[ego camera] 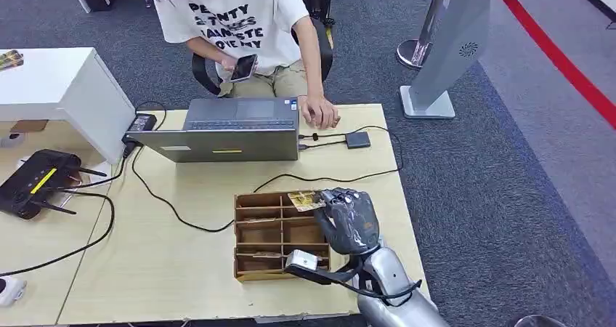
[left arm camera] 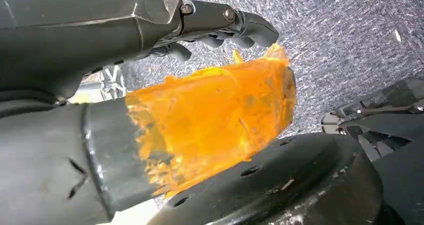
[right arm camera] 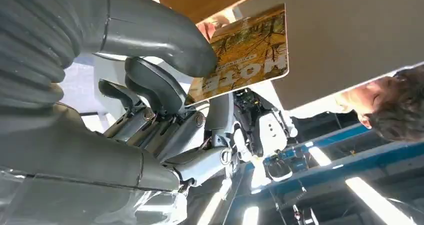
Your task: Pass the card to the sensor for recognition and then transmit it.
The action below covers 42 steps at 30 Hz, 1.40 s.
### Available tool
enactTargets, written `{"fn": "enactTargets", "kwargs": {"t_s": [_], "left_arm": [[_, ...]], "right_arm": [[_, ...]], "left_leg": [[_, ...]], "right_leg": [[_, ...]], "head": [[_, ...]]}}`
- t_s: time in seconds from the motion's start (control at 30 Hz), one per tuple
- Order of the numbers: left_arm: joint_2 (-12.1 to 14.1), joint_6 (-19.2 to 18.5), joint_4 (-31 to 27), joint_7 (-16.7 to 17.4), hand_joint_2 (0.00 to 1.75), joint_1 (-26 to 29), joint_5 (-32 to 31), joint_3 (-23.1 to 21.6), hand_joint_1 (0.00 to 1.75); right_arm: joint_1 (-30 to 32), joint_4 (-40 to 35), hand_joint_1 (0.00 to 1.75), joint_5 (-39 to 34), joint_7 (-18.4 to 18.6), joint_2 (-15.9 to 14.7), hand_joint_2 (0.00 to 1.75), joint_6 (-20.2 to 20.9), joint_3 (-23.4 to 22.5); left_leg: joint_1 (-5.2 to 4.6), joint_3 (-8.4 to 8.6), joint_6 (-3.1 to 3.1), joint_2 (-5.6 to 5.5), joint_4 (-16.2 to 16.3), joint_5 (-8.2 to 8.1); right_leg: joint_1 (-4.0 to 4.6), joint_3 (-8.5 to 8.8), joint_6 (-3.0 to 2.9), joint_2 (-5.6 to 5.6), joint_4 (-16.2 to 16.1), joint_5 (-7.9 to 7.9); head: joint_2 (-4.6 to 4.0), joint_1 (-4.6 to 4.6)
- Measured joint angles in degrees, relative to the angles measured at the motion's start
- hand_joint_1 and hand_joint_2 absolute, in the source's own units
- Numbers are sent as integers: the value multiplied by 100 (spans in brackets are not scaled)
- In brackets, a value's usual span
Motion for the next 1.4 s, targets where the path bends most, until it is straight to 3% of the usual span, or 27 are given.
{"fn": "enactTargets", "kwargs": {"t_s": [0.13,0.23,0.33,0.5,0.6,0.83,1.03,1.4], "left_arm": [[0,2,0,0,0,0,2,0,0],[0,13,0,0,0,0,37,0,0],[-4,43,0,-2,0,4,105,0,0],[-11,74,0,-15,0,5,190,0,0],[-11,81,0,-20,0,10,195,-4,0],[-9,76,0,-30,0,-1,42,-33,0],[-7,26,0,-33,0,-19,-271,-42,0],[0,-112,0,-7,0,-102,-850,-76,0]], "right_arm": [[26,-55,175,-18,-35,0,175,-7,-4],[146,-232,175,-251,-493,96,175,-48,-136],[403,-795,175,-1159,-1175,290,175,-57,-352],[614,-1723,175,-2554,-1340,365,175,-48,-352],[646,-2188,175,-2839,-1421,374,175,-37,-332],[514,-2402,175,-2593,-1473,380,175,-42,-216],[-17,-2242,175,-2080,-1077,452,175,-39,-122],[-1406,-613,175,-229,-179,667,175,-39,-157]], "left_leg": [[0,0,0,0,0,0],[0,0,0,-1,0,0],[0,-1,-1,-1,0,-1],[2,-2,-2,-3,-1,-2],[2,-1,-2,1,-1,-2],[1,0,-2,1,-1,1],[1,1,-4,0,-1,3],[1,3,-12,1,-1,13]], "right_leg": [[0,1,0,0,0,1],[0,0,0,-1,1,0],[1,-1,-1,-1,2,-1],[1,-1,0,-3,1,-4],[0,-1,-1,2,0,-3],[1,1,-2,1,1,0],[1,2,-4,0,5,1],[2,-1,-15,2,10,11]], "head": [[0,0],[0,0],[0,0],[0,2],[0,0],[0,0],[0,2],[0,0]]}}
